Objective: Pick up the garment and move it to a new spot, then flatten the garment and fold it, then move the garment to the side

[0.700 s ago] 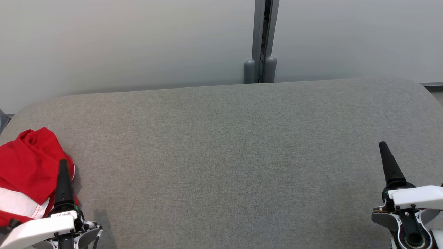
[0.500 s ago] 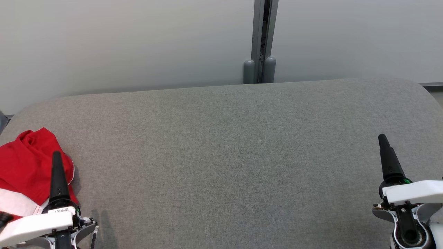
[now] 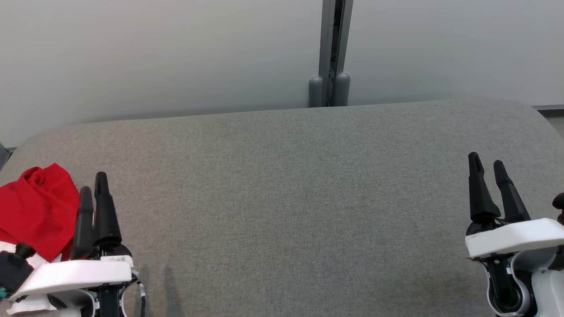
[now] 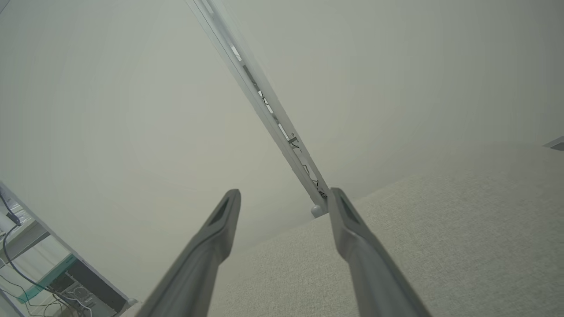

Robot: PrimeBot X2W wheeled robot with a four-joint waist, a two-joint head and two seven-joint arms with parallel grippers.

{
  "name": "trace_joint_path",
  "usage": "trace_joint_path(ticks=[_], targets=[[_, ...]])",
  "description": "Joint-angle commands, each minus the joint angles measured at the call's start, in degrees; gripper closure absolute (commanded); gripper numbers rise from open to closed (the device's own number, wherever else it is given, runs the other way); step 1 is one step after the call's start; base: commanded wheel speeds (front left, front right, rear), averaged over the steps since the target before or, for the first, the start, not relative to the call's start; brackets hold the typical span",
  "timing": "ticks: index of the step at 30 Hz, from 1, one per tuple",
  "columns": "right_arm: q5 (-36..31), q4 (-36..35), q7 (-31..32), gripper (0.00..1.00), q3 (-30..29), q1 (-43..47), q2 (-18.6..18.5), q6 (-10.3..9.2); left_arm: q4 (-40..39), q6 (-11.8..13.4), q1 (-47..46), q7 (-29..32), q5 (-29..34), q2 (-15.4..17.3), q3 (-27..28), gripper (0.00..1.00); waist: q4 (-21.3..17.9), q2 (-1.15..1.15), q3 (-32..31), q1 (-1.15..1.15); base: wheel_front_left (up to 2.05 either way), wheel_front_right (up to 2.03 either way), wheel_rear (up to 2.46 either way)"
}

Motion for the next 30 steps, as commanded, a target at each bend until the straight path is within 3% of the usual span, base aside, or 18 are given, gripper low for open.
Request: trace_joint_path(ticks=[1,11,15,20,30], targets=[[-2.6,-1.4,-0.8,0.0,0.6,-0.5,-0.5,0.05,-2.0,0.4,-0.4,-0.3,3.3,0.3,-0.9,0.0,0.0,0.0,0.0,0.0,0.0,0.0,0.0],[-12.3,-2.7,-3.0,0.0,2.2,1.0,-0.6,0.06,-5.0,6.5,0.9,-1.6,22.0,0.5,-8.5,0.0,-0.6,0.0,-0.4,0.0,0.0,0.0,0.0],[-13.9,-1.9,-3.8,0.0,3.7,1.8,-0.7,0.07,-3.0,9.4,1.5,-2.1,28.5,2.7,-13.2,0.0,-0.9,0.0,-0.5,0.0,0.0,0.0,0.0],[-17.2,0.4,-4.9,0.0,4.1,2.8,-0.7,0.07,-0.6,14.5,1.6,-2.7,31.2,4.5,-17.6,0.0,-1.2,0.0,-0.8,0.0,0.0,0.0,0.0],[-21.4,4.6,-6.7,0.0,3.8,3.6,-0.8,0.09,2.6,17.3,1.9,-3.8,34.0,5.9,-21.8,0.0,-1.3,0.0,-1.0,0.0,0.0,0.0,0.0]])
